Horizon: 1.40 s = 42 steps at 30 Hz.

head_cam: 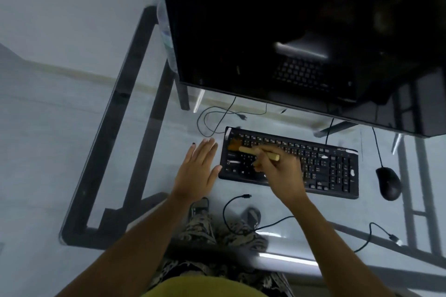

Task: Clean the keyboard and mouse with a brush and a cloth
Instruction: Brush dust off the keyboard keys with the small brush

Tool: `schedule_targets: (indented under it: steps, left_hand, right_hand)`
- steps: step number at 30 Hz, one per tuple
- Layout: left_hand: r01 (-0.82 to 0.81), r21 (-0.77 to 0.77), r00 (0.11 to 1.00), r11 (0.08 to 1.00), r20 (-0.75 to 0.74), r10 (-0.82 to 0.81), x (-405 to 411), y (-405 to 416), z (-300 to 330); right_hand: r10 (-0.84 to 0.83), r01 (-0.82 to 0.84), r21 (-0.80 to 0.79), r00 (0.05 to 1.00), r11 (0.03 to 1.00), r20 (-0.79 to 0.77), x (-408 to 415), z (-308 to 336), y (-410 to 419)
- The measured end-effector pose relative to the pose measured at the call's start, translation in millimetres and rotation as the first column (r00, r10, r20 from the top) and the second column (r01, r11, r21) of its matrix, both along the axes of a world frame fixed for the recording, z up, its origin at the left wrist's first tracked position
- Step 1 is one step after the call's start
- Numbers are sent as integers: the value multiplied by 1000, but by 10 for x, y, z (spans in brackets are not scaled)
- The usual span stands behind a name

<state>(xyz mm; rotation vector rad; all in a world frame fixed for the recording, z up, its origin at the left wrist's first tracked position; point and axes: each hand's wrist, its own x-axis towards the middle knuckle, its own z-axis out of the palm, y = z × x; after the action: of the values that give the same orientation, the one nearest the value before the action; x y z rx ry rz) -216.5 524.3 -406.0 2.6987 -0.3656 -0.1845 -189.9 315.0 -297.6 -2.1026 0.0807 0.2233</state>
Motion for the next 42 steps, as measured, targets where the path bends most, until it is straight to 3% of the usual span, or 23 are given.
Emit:
schedule_targets:
  steps: [5,10,12,15,18,20,23,25,27,28,33,37,38,42]
  left_hand:
    - [-5,-10,1000,1000,18,5,0,1,-13]
    - [-11,-20,999,1000,33,12,-8,-2,-23]
    - [-11,-28,999,1000,40,12,-4,-2,-31]
    - [-16,-27,998,1000,55,17,-5,0,-39]
    - [-16,-40,998,999,64,18,-14,1,-43]
    - [-18,-46,998,999,62,21,-15,4,-52]
    - [-15,-45,998,999,58,18,-15,8,-66]
    - [-8,-52,998,999,64,11,-16,8,-69]
    - [-2,-54,998,999,65,5,-12,9,-71]
    - [1,-50,998,999,65,2,-12,9,-74]
    - [1,-39,998,999,67,1,-15,13,-92]
    - [10,-40,998,999,65,-7,-20,18,-87]
    - [9,-41,998,999,65,-7,-19,19,-84]
    - [5,-59,998,998,68,-1,-18,15,-72]
  right_hand:
    - [-102,157,-289,976,944,194,80,-22,-101]
    - [84,-77,-105,995,992,59,6,71,34]
    - [21,-8,-179,997,984,68,40,22,-9]
    - [-110,174,-319,972,932,209,125,-29,-110]
    - [13,2,-168,996,986,92,99,53,-13]
    - [38,-27,-171,998,985,59,89,42,-8]
    - [-115,198,-379,966,904,231,176,-22,-126]
    - [-124,182,-299,971,937,202,169,-8,-142]
    - [-32,37,-122,999,992,39,130,49,-77]
    - [10,-9,-111,1000,994,6,115,52,-67]
    - [-105,209,-403,958,891,267,180,-6,-152]
    - [68,-44,-199,991,979,117,75,61,4]
    - [71,-41,-229,990,973,122,72,44,-5]
    - [-129,233,-419,957,878,261,165,-45,-152]
